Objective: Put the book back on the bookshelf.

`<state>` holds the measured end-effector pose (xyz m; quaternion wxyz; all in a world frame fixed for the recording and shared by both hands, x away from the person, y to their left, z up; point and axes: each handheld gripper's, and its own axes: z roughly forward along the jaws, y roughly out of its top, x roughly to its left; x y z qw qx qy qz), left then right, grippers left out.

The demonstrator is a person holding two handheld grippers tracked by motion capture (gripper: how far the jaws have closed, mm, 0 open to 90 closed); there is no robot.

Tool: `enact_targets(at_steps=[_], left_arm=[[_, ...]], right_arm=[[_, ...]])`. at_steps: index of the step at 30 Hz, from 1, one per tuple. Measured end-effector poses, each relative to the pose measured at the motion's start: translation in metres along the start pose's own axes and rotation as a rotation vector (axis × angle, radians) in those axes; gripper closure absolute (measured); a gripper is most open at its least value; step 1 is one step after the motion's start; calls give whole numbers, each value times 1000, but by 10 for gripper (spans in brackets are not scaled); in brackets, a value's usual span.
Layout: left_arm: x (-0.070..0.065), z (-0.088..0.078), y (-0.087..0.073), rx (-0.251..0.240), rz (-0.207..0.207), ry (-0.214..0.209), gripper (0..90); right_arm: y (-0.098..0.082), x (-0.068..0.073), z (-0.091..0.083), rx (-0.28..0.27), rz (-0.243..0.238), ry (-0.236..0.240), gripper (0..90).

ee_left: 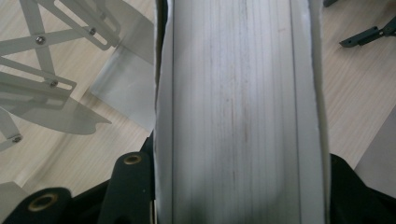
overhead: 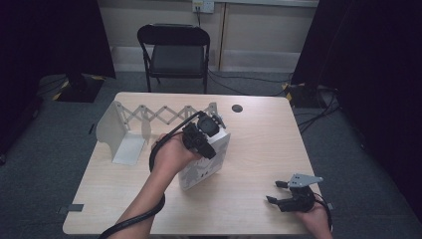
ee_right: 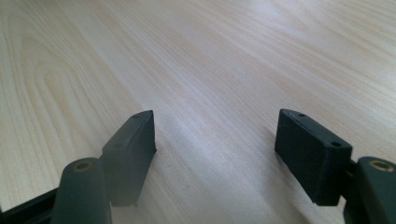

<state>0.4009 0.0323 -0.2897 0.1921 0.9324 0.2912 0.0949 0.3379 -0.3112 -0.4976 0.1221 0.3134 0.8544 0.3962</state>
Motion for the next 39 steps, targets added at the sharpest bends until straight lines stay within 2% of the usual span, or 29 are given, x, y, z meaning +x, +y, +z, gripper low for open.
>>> enact_targets(at_steps=[7, 8, 12, 29, 34, 39], left_arm=[[6, -2, -2, -3, -31, 1, 531], [7, -1, -2, 2, -51, 2, 531], [9, 0, -3, 6, -56, 3, 531], [24, 5, -11, 17, -131, 30, 531], [28, 6, -12, 6, -169, 41, 531], [30, 6, -10, 6, -175, 42, 531]], right_arm=[[0, 0, 0, 0, 0, 0, 285], [0, 0, 0, 0, 1, 1, 285], [0, 0, 0, -1, 2, 1, 286], [0, 0, 0, 0, -2, -1, 285], [0, 0, 0, 1, -1, -1, 285], [0, 0, 0, 0, -1, -2, 285]])
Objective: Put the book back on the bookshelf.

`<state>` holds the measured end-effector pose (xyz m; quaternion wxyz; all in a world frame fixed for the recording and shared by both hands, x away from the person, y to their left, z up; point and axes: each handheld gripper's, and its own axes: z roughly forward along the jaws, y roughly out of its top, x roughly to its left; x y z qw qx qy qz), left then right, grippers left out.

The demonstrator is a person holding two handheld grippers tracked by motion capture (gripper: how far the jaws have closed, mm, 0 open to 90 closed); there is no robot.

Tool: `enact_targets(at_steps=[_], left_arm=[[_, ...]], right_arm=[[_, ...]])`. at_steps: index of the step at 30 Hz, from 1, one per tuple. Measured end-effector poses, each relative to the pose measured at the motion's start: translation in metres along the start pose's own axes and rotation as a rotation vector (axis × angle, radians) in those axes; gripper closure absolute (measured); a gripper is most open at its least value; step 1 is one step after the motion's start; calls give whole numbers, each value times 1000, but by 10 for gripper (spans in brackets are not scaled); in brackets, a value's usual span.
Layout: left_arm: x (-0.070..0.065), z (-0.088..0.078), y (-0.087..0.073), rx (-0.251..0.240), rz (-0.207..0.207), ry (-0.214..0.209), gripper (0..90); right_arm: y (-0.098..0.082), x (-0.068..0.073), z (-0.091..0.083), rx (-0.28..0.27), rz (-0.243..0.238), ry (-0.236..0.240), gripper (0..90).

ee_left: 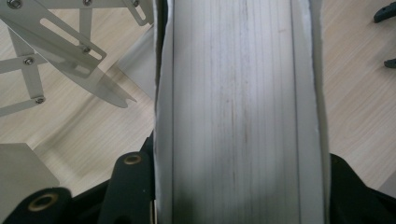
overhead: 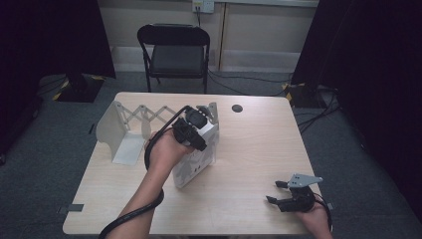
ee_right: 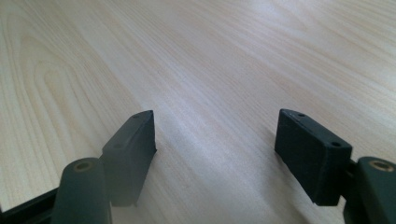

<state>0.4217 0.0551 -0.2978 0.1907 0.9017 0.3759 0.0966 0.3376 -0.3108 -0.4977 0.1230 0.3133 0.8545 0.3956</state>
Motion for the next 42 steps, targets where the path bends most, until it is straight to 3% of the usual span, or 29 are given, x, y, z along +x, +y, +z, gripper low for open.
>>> enact_targets(at_steps=[12, 14, 18, 35, 42], left_arm=[[3, 2, 4, -3, -31, 7, 531], [3, 2, 4, -11, -54, 9, 531], [4, 1, 5, -5, -48, 20, 531], [6, 0, 12, -18, -98, 28, 531], [8, 0, 14, -11, -109, 36, 531]], right_arm=[[0, 1, 0, 1, -4, -3, 285], [0, 2, 1, 4, -19, -13, 284], [0, 2, 1, 6, -23, -17, 284], [0, 3, 1, 10, -31, -16, 261], [0, 4, 2, 23, -27, -27, 175]])
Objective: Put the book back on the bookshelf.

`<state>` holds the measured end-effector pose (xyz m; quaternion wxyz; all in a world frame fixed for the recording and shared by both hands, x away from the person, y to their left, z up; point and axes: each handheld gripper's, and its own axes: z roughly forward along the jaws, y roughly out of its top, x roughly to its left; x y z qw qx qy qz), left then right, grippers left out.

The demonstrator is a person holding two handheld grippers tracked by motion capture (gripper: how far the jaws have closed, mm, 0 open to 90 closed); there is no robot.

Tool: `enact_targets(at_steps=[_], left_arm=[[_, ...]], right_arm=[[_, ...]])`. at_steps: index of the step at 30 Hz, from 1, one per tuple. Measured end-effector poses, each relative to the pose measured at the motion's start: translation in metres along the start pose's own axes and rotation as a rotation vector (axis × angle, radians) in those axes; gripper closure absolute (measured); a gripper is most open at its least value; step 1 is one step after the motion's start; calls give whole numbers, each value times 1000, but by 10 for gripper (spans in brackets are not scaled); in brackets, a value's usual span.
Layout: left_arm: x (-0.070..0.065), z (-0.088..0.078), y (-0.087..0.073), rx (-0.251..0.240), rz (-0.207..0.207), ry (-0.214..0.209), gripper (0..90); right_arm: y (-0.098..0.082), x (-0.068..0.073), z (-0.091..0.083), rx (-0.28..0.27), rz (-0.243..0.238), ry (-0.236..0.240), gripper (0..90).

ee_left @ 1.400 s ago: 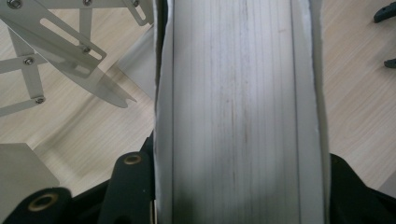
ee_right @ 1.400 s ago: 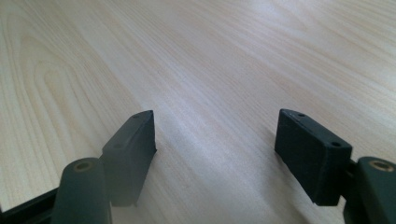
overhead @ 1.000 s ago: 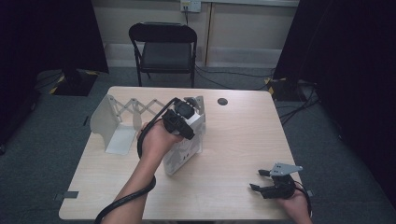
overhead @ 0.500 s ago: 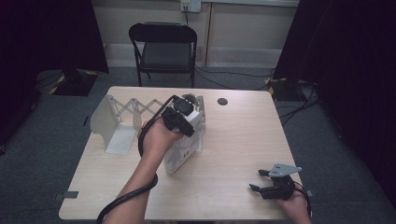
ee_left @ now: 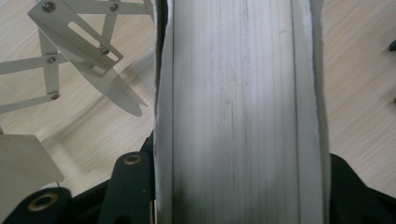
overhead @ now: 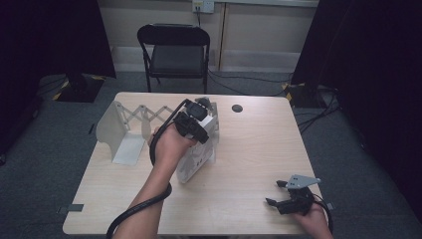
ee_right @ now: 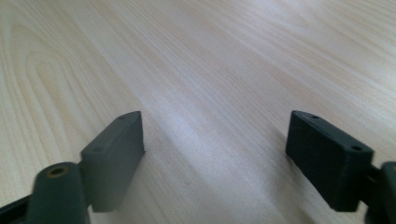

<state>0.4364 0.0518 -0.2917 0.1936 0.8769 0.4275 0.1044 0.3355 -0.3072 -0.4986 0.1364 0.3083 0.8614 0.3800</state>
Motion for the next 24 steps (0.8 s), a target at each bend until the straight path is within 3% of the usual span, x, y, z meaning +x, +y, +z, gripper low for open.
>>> enact_targets(at_steps=[12, 24], left_arm=[[1, 2, 6, 15, -13, 23, 531], [4, 5, 13, 10, -66, 22, 531]], right_arm=[[0, 0, 0, 2, 12, -4, 160], [0, 0, 0, 2, 10, -4, 160]])
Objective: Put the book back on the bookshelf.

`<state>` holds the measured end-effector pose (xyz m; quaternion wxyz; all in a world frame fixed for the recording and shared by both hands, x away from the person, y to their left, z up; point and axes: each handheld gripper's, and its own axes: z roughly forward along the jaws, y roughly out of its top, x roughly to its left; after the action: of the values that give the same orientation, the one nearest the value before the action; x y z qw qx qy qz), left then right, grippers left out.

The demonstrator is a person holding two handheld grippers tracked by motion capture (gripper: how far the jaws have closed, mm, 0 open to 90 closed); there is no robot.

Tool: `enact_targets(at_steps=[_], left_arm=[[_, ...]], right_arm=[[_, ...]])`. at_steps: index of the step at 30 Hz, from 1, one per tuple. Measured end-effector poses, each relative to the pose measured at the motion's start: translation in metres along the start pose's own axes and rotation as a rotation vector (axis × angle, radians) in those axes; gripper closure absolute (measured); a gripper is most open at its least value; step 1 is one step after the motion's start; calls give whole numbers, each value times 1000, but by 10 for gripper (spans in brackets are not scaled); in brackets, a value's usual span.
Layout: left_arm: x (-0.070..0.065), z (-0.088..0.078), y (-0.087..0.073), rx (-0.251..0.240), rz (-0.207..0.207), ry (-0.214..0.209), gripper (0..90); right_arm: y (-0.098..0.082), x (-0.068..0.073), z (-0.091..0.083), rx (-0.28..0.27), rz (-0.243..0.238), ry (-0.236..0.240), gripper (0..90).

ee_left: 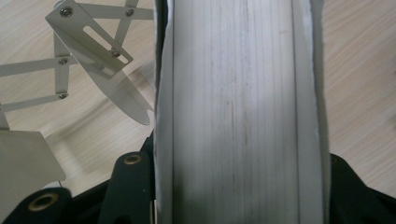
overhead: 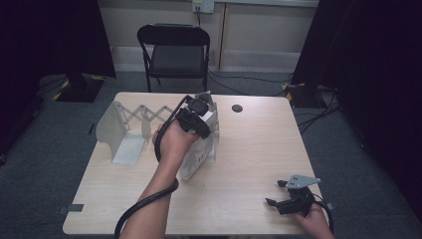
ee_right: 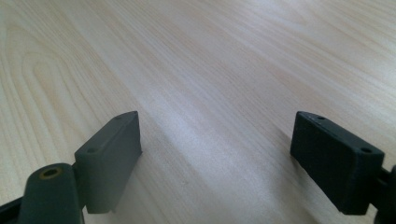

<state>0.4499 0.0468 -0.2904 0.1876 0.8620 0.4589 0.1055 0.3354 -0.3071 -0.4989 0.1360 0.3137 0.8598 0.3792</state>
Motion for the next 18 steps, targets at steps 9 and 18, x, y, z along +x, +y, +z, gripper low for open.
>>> enact_targets(at_steps=[9, 18], left_arm=[[4, 4, 2, 14, -26, 20, 531], [4, 6, 5, 15, -37, 27, 531]], right_arm=[[0, 0, 0, 0, 1, 0, 160], [0, 0, 0, 0, 0, 0, 160]])
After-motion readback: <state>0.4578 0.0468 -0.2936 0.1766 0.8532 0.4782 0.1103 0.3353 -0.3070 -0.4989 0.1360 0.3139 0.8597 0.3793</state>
